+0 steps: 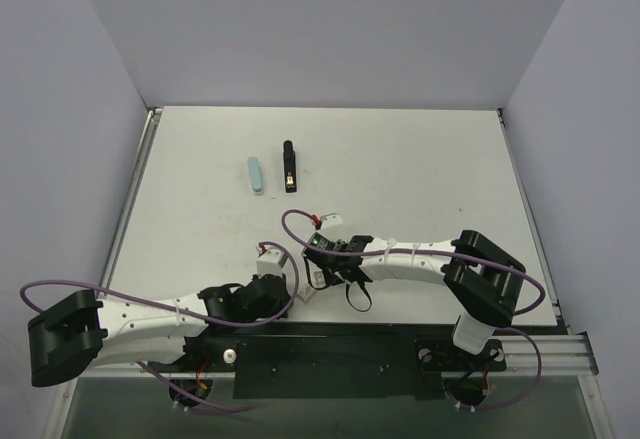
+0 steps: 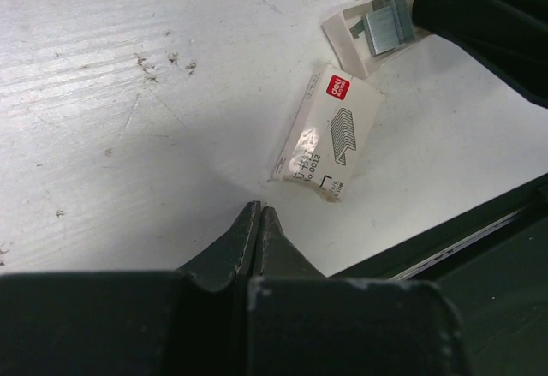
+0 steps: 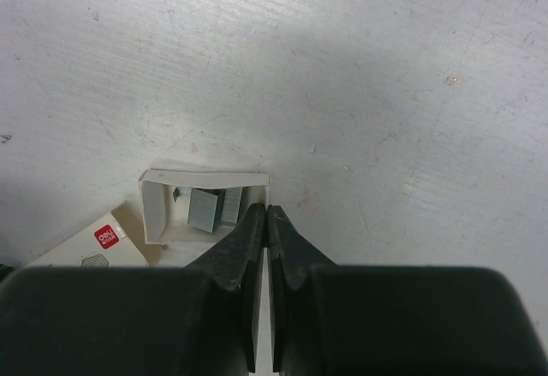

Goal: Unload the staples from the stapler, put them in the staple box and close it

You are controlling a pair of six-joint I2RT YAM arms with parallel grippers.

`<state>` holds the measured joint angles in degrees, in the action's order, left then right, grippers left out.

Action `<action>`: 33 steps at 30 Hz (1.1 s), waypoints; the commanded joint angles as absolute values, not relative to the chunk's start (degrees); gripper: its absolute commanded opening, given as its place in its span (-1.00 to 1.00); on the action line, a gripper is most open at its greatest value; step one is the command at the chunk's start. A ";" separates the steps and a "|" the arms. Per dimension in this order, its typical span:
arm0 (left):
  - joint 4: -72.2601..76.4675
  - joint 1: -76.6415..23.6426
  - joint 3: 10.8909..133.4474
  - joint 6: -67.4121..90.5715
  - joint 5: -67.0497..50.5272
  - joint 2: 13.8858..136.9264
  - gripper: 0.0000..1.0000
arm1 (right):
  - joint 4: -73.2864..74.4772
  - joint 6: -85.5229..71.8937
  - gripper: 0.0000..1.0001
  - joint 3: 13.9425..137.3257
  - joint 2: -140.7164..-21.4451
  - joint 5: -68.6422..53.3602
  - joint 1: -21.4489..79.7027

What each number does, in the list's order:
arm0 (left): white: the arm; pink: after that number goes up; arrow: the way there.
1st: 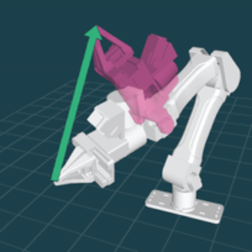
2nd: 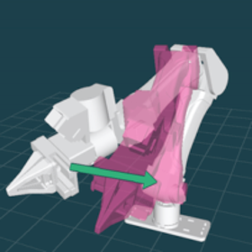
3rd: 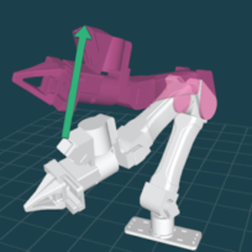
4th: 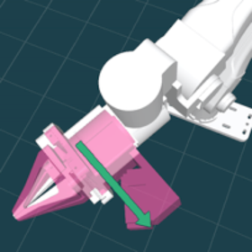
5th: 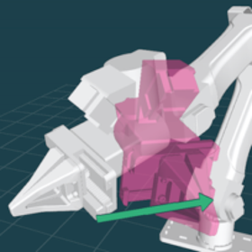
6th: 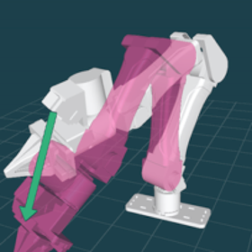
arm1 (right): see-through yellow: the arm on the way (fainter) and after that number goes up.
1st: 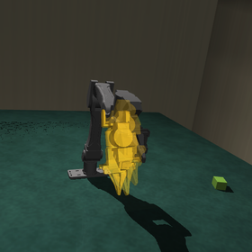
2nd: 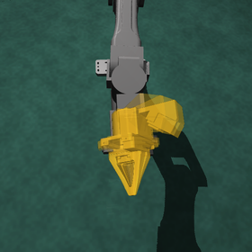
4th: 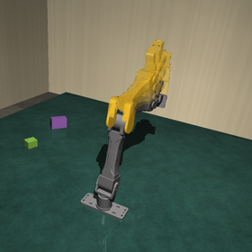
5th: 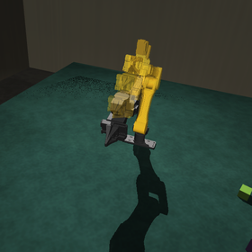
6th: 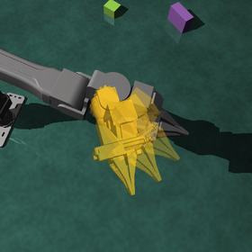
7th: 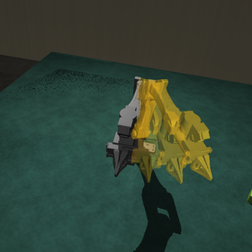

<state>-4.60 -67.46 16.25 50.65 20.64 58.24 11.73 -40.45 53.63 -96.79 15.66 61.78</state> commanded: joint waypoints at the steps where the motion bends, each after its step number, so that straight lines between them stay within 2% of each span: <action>1: -1.50 -67.59 18.11 50.62 19.42 59.24 -1.00 | 13.53 -40.43 -1.00 54.67 -96.24 17.05 62.67; 12: 2.81 -67.68 18.28 51.24 18.19 63.10 -1.00 | 14.59 -41.48 -1.00 53.00 -94.84 18.19 64.25; 33: 2.11 -67.68 18.81 51.50 19.60 64.51 -1.00 | 16.35 -45.26 -1.00 49.57 -92.37 20.39 68.99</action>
